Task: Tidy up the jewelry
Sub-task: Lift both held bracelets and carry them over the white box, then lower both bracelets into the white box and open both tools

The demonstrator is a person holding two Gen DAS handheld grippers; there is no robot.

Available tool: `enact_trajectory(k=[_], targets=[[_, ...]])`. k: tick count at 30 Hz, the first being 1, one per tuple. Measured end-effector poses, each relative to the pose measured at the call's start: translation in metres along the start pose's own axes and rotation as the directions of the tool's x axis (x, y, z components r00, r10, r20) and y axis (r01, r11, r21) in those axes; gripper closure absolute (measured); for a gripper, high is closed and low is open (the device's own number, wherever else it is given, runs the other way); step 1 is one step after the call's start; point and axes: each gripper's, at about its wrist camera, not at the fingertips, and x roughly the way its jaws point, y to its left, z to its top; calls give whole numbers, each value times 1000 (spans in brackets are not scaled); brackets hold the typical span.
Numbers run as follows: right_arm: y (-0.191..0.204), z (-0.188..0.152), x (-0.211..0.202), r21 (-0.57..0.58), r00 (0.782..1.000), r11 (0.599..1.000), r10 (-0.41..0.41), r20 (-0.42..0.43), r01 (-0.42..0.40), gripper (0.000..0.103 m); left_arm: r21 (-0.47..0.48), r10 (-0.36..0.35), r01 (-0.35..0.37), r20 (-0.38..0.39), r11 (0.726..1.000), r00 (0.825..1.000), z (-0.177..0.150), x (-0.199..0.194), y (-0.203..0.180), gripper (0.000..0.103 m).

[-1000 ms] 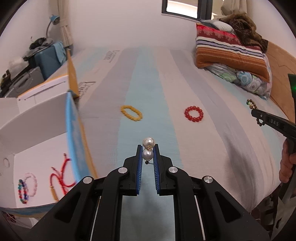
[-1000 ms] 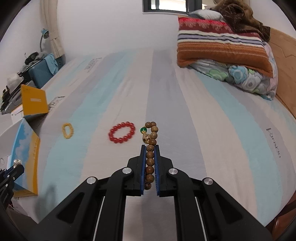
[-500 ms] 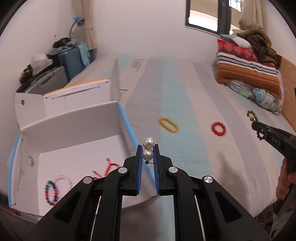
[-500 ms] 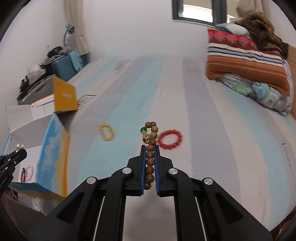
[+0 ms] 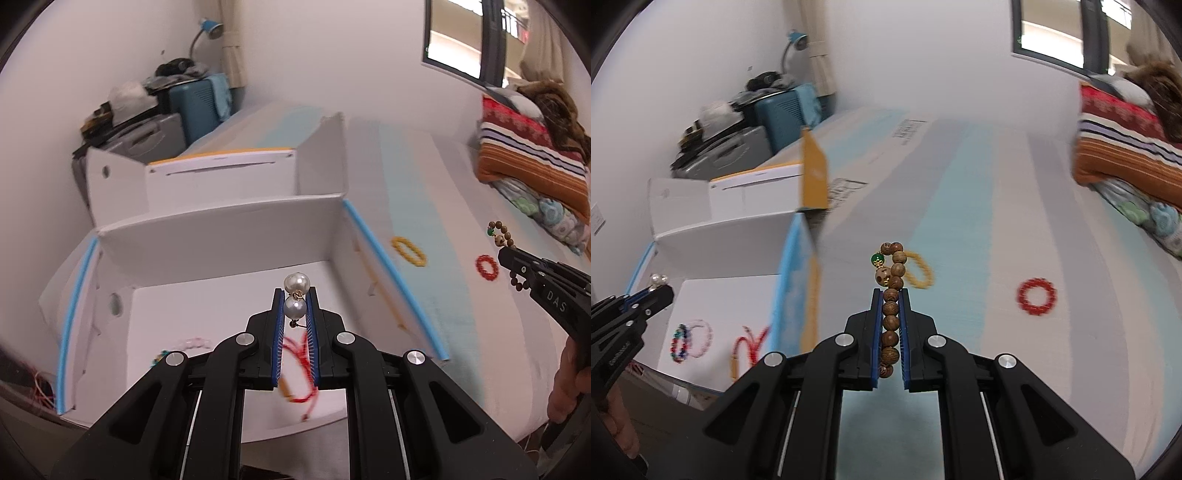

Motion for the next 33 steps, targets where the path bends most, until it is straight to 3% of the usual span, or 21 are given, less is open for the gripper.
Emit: enact_trajectory(k=[8,17,33], targets=[[71,3,8,-80,998,994,69,-4,-69,96,-51,58,-59,-27,997,998,-11,2,51,92],[132,-8,32,-139,990,982,122,-64,-130,96,-90,94,-100,-73,991,993,-25,16,89,92],[158,-18,64,-163,983,976,124,-133,-145,93,-121,80,-94,-115,988,990,-32,38,108,91]])
